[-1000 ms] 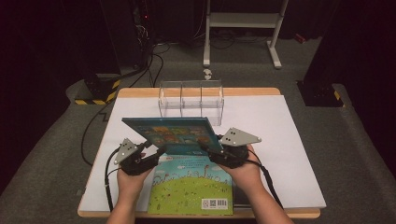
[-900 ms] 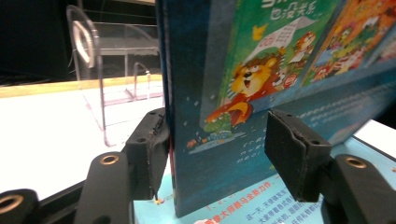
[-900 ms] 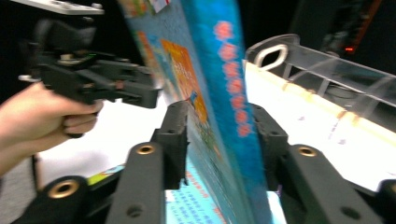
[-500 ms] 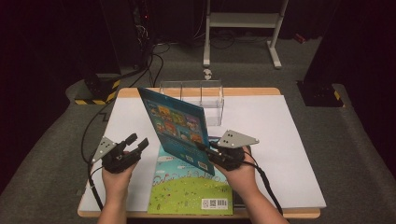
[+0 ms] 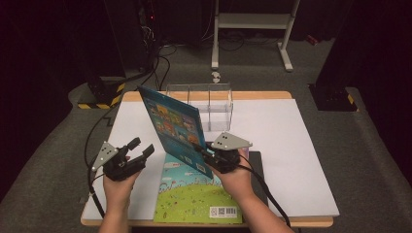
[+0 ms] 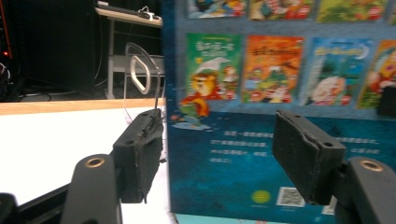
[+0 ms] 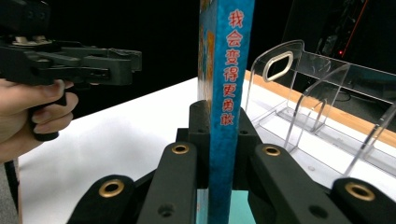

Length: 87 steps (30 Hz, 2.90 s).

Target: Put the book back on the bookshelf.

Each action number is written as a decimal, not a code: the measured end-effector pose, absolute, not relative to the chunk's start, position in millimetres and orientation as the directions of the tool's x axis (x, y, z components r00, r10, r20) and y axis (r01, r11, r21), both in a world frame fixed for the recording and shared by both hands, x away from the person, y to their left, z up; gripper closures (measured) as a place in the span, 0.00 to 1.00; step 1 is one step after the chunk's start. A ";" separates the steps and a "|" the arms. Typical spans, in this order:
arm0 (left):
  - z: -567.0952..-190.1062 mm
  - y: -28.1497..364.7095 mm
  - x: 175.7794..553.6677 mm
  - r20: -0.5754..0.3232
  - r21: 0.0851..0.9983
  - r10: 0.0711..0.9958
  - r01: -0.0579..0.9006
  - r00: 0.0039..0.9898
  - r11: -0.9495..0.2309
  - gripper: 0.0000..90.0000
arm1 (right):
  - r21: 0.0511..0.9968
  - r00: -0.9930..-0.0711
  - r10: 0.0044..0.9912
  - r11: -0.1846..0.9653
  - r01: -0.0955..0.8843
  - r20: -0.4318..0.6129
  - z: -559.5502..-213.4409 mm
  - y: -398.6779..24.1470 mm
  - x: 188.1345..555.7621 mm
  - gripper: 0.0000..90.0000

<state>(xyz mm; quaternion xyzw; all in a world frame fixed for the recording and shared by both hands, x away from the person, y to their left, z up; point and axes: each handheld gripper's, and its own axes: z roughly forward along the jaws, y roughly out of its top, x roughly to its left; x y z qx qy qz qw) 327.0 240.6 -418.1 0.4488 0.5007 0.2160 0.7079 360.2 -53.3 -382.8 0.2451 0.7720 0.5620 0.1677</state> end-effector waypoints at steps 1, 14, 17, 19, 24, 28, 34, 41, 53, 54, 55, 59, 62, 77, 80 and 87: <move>-417.4 240.6 326.3 -0.507 0.856 0.759 0.142 0.408 0.496 0.36 | 0.949 -0.822 0.569 0.249 0.191 0.016 -383.1 -50.6 361.0 0.92; -405.8 228.4 319.0 -0.494 0.863 0.742 0.152 0.453 0.482 0.33 | 0.944 -0.823 0.568 0.261 0.201 0.018 -386.5 -28.5 368.5 0.92; -401.1 221.8 315.1 -0.484 0.868 0.730 0.159 0.483 0.471 0.32 | 0.945 -0.822 0.568 0.252 0.208 0.029 -388.2 -25.2 371.9 0.91; -398.0 218.5 312.8 -0.485 0.866 0.717 0.163 0.500 0.472 0.30 | 0.945 -0.823 0.568 0.251 0.208 0.031 -389.0 -22.6 373.0 0.91; -393.6 212.5 309.2 -0.483 0.865 0.698 0.166 0.529 0.473 0.29 | 0.945 -0.828 0.561 0.260 0.199 0.020 -390.3 -15.6 372.8 0.91; -391.4 208.4 307.4 -0.487 0.861 0.681 0.173 0.547 0.478 0.29 | 0.946 -0.832 0.555 0.269 0.180 0.001 -391.4 -9.7 369.7 0.90; -388.7 197.8 303.9 -0.472 0.869 0.670 0.175 0.573 0.462 0.27 | 0.949 -0.834 0.552 0.264 0.171 -0.004 -393.0 -7.7 365.5 0.89; -381.4 194.0 297.0 -0.468 0.864 0.662 0.145 0.586 0.482 0.26 | 0.949 -0.860 0.509 0.283 0.140 -0.025 -396.4 0.2 351.8 0.85; -377.3 196.5 291.8 -0.462 0.863 0.663 0.125 0.590 0.490 0.24 | 0.944 -0.863 0.504 0.298 0.140 -0.032 -398.0 3.0 344.8 0.82; -377.5 196.5 291.8 -0.461 0.863 0.663 0.124 0.590 0.490 0.24 | 0.941 -0.864 0.502 0.303 0.150 -0.024 -398.4 2.3 345.5 0.80; -377.6 196.6 291.7 -0.461 0.863 0.663 0.124 0.589 0.490 0.25 | 0.938 -0.866 0.499 0.308 0.159 -0.017 -399.4 1.1 346.0 0.78; -376.7 194.9 291.0 -0.473 0.857 0.660 0.130 0.583 0.499 0.22 | 0.921 -0.871 0.492 0.338 0.196 0.004 -405.4 -8.6 343.5 0.75; -376.5 194.2 290.6 -0.475 0.856 0.660 0.131 0.581 0.500 0.20 | 0.917 -0.873 0.488 0.347 0.196 0.001 -403.7 -10.9 341.0 0.74; -375.3 196.3 288.2 -0.484 0.852 0.686 0.114 0.543 0.511 0.17 | 0.915 -0.908 0.418 0.362 0.179 0.012 -405.0 3.1 325.4 0.73; -375.5 196.3 288.1 -0.478 0.857 0.696 0.109 0.536 0.504 0.18 | 0.914 -0.915 0.404 0.367 0.173 0.011 -405.3 6.4 321.8 0.73; -375.4 195.1 288.5 -0.467 0.866 0.734 0.087 0.493 0.493 0.20 | 0.914 -0.924 0.382 0.369 0.168 0.016 -405.7 10.6 317.4 0.73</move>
